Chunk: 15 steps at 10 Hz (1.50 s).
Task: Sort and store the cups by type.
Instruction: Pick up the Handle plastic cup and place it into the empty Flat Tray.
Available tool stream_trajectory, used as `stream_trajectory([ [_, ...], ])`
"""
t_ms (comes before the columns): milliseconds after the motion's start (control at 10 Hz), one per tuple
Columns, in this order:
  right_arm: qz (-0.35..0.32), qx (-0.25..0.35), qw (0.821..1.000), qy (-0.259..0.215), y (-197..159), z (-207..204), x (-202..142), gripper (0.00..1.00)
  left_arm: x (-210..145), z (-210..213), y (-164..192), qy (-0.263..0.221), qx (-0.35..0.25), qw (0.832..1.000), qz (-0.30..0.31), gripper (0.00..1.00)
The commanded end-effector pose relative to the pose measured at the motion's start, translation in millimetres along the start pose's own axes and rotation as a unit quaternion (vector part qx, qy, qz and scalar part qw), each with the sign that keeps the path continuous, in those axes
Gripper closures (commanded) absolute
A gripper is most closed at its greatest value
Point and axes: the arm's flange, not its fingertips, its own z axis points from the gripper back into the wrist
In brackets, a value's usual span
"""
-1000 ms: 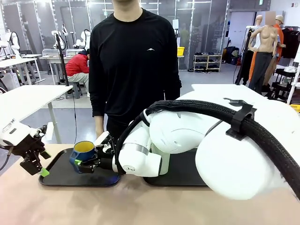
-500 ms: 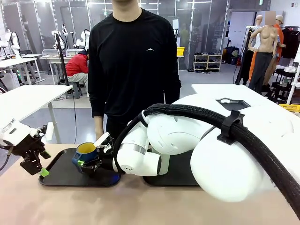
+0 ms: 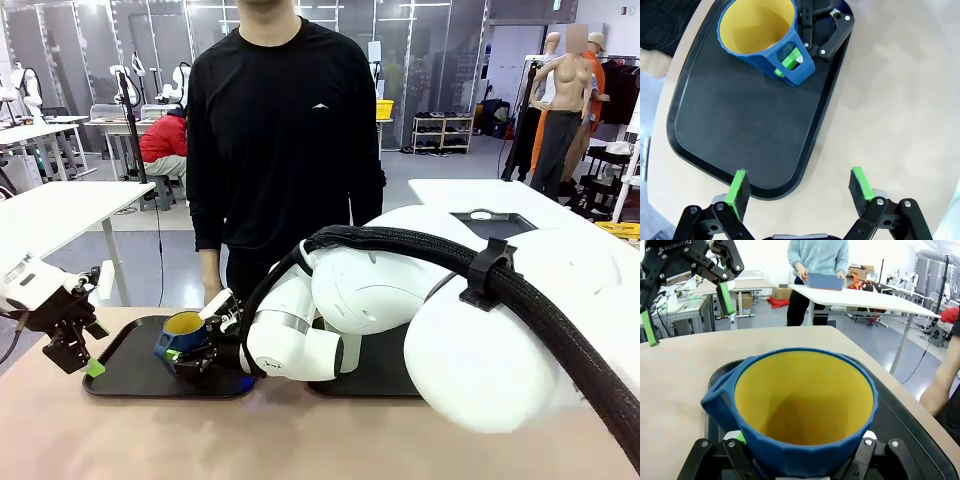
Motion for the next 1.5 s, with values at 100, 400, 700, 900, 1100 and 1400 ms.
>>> stream_trajectory([
  [100,0.014,-0.021,1.000,0.012,26.4,9.1,-15.5,0.26,-0.8,-2.6,0.6,-0.004,0.007,1.000,0.003,0.00],
  [400,0.008,-0.021,1.000,0.019,28.2,11.1,-14.5,0.19,-0.8,-2.6,0.6,-0.004,0.007,1.000,0.003,0.00],
  [700,0.012,-0.025,0.999,0.023,30.0,17.5,-9.0,0.00,-0.8,-2.6,0.6,-0.004,0.007,1.000,0.003,0.00],
  [900,0.009,-0.020,1.000,0.021,32.5,20.7,-7.5,0.00,-0.8,-2.6,0.6,-0.004,0.007,1.000,0.003,0.00],
  [1100,0.013,-0.024,1.000,0.016,33.9,25.5,-6.2,0.00,-0.8,-2.6,0.6,-0.004,0.007,1.000,0.003,0.00],
  [1400,0.000,-0.037,0.999,0.027,37.3,37.3,-4.5,0.00,-0.8,-2.6,0.6,-0.004,0.007,1.000,0.003,0.00],
])
